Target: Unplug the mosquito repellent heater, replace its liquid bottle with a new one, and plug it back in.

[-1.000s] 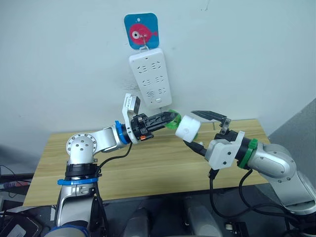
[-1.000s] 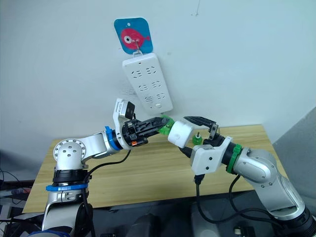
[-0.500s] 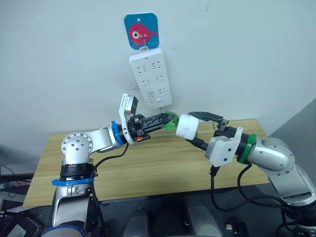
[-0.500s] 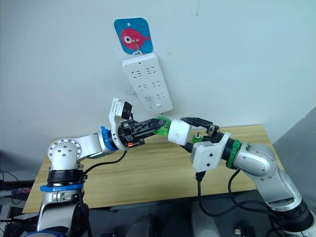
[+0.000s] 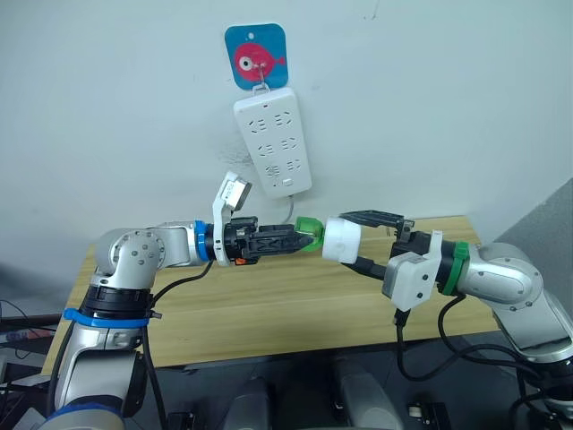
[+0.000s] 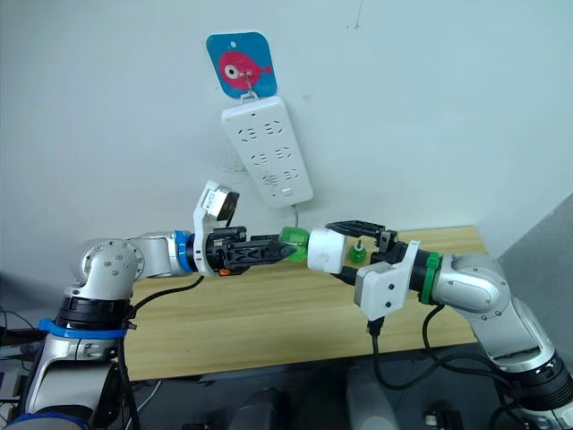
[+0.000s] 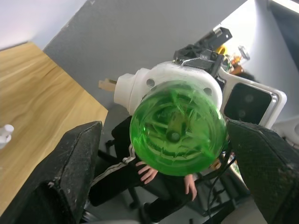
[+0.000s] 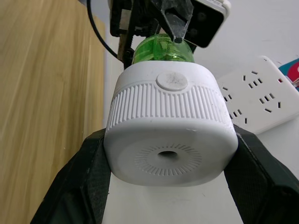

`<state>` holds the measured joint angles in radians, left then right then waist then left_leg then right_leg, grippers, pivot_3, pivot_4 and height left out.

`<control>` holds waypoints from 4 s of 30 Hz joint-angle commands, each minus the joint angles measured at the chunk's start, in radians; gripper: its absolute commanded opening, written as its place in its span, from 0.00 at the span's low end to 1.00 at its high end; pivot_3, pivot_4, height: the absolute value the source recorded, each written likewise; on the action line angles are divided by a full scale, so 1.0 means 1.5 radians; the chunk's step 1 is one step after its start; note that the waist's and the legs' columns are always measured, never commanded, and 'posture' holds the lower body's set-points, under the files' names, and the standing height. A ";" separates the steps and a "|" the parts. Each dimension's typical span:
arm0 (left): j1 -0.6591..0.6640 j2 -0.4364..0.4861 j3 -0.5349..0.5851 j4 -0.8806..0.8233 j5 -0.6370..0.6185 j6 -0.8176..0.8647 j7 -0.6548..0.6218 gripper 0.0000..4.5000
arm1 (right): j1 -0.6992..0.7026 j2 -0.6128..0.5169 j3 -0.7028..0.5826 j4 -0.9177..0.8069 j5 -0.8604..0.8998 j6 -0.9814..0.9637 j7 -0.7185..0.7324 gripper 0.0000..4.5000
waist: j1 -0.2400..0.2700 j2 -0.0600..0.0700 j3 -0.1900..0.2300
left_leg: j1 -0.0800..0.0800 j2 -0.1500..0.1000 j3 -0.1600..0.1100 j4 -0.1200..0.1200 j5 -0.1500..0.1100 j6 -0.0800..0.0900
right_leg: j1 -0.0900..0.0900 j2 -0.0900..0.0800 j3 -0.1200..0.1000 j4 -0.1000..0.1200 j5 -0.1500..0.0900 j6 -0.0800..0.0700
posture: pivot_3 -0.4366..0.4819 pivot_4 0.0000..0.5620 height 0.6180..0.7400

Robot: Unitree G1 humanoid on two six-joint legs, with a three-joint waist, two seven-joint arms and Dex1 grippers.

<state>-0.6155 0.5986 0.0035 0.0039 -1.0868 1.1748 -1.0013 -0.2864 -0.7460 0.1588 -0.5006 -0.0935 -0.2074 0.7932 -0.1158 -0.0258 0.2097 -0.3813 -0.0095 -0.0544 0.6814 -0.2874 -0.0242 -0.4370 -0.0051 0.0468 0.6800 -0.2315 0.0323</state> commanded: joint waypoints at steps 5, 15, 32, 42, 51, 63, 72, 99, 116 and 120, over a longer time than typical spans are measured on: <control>-0.018 0.024 -0.027 -0.022 0.039 -0.026 -0.116 1.00 | -0.003 -0.007 -0.020 -0.010 0.031 -0.030 0.018 0.66 | -0.001 0.000 0.000 | 0.000 0.000 0.000 0.000 0.000 0.000 | 0.000 0.000 0.000 0.000 0.000 0.000 | 0.24 0.28 1.00; -0.023 0.005 -0.045 -0.012 0.080 -0.041 -0.135 1.00 | 0.000 -0.010 -0.017 -0.012 0.046 -0.043 0.036 0.66 | -0.001 0.000 0.000 | 0.000 0.000 0.000 0.000 0.000 0.000 | 0.000 0.000 0.000 0.000 0.000 0.000 | 0.24 0.29 1.00; -0.020 -0.012 -0.036 -0.011 0.075 -0.016 -0.128 0.50 | 0.013 -0.009 -0.014 -0.028 0.058 -0.034 0.045 0.66 | -0.001 0.000 0.000 | 0.000 0.000 0.000 0.000 0.000 0.000 | 0.000 0.000 0.000 0.000 0.000 0.000 | 0.24 0.29 1.00; -0.005 -0.010 -0.035 -0.025 0.061 0.004 -0.135 0.50 | 0.047 -0.033 -0.057 -0.034 0.099 -0.022 0.055 1.00 | 0.000 0.000 0.000 | 0.000 0.000 0.000 0.000 0.000 0.000 | 0.000 0.000 0.000 0.000 0.000 0.000 | 0.24 0.29 1.00; 0.002 -0.005 -0.034 -0.031 0.033 0.043 -0.156 0.50 | 0.176 -0.146 -0.220 0.022 0.260 0.170 0.114 0.91 | -0.001 0.000 0.000 | 0.001 -0.001 0.001 0.001 0.000 0.001 | 0.002 0.000 0.001 0.000 0.000 0.000 | 0.23 0.29 1.00; -0.018 -0.039 -0.007 -0.026 -0.027 0.117 -0.121 0.50 | -0.085 -0.046 -0.084 -0.011 0.498 0.561 0.094 0.00 | -0.022 0.001 -0.001 | 0.000 0.001 -0.002 0.000 0.000 0.001 | 0.002 0.001 0.000 0.000 -0.001 -0.001 | 0.23 0.29 1.00; -0.004 -0.058 0.033 -0.025 -0.064 0.146 -0.067 0.50 | -0.062 -0.028 -0.076 -0.093 0.605 0.663 0.091 0.00 | -0.015 0.001 -0.001 | 0.000 0.000 -0.003 0.000 0.000 0.001 | 0.002 0.000 -0.001 0.000 -0.001 -0.001 | 0.25 0.29 1.00; -0.005 -0.100 0.074 0.000 -0.100 0.140 0.044 0.50 | -0.065 -0.016 -0.138 -0.147 0.900 0.839 -0.041 0.00 | -0.015 0.001 -0.001 | 0.000 0.000 -0.002 0.000 0.000 0.001 | 0.002 0.001 -0.001 0.000 -0.001 -0.001 | 0.25 0.30 1.00; -0.010 -0.097 0.080 -0.005 -0.116 0.148 0.049 0.50 | 0.007 -0.136 -0.069 -0.108 0.611 0.714 -0.001 0.00 | -0.014 0.001 -0.001 | 0.000 0.000 -0.001 0.000 0.000 0.001 | 0.002 0.001 -0.002 -0.001 -0.001 0.000 | 0.25 0.29 1.00; -0.002 -0.086 0.077 -0.027 -0.092 0.115 0.044 0.50 | 0.074 -0.222 -0.081 -0.023 0.436 0.539 0.073 0.19 | -0.013 0.001 -0.001 | 0.000 0.000 0.001 0.000 0.000 0.001 | 0.002 0.001 -0.001 -0.001 -0.002 0.001 | 0.25 0.29 1.00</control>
<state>-0.6120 0.4578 0.0972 0.0000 -1.2324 1.3823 -0.9247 -0.1857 -1.0546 0.0751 -0.5571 0.6409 0.6985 0.8533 -0.1358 -0.0243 0.2084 -0.3815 -0.0099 -0.0515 0.6814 -0.2878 -0.0234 -0.4345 -0.0036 0.0455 0.6781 -0.2341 0.0341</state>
